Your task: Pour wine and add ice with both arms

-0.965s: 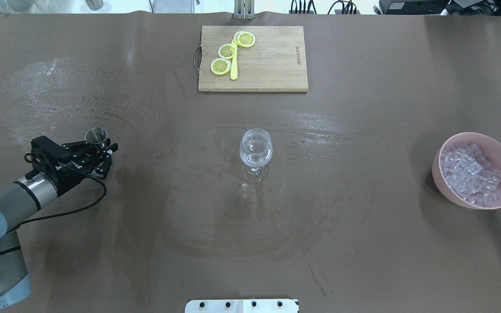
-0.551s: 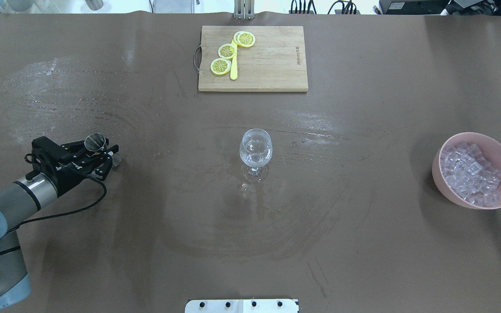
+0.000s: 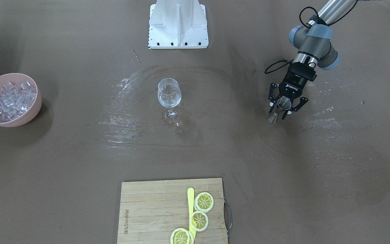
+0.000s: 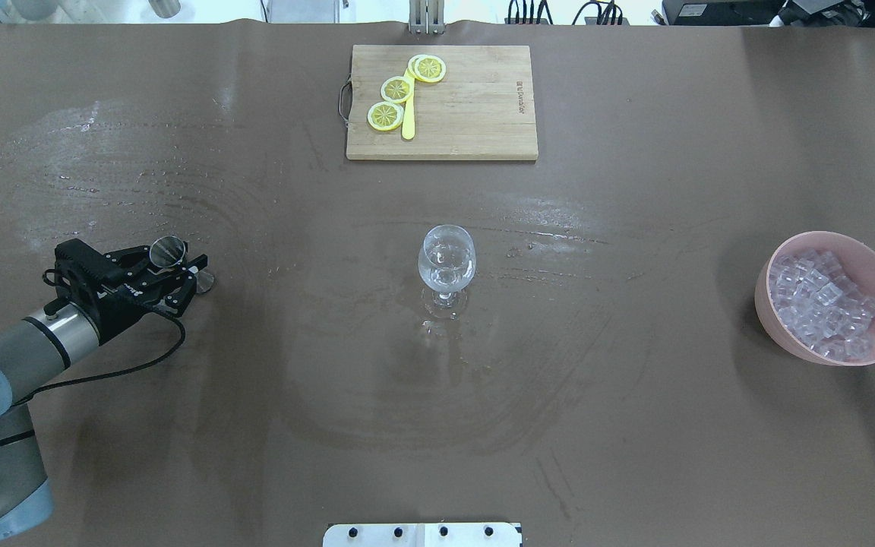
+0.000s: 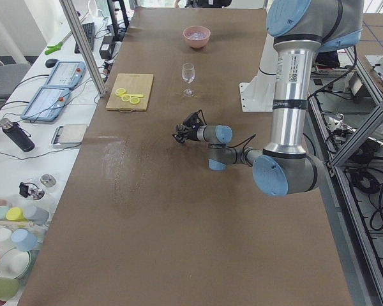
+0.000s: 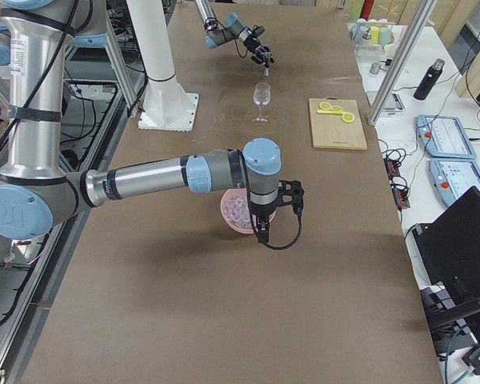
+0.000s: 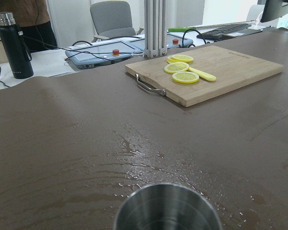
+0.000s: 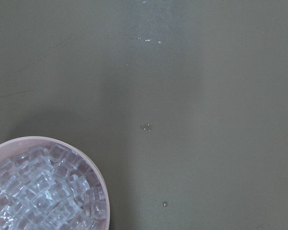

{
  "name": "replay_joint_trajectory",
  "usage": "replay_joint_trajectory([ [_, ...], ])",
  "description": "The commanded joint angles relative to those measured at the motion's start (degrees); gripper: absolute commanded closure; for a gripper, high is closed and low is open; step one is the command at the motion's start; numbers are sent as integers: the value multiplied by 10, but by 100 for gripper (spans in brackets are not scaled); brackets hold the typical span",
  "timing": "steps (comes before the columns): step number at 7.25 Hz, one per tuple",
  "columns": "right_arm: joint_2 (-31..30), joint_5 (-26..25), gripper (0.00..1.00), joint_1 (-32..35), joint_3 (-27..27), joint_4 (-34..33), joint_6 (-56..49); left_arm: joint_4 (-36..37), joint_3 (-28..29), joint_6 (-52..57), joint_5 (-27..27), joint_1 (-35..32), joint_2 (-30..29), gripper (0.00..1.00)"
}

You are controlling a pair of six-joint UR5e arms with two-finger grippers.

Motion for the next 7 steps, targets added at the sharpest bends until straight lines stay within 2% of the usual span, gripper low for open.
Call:
replay_joint_trajectory([
  [1, 0, 0, 0, 0, 0, 0, 0, 0, 1, 0, 0, 0, 2, 1],
  [4, 0, 0, 0, 0, -1, 0, 0, -7, -6, 0, -2, 0, 3, 1],
  [7, 1, 0, 0, 0, -1, -1, 0, -22, -19, 0, -38, -15, 5, 1],
])
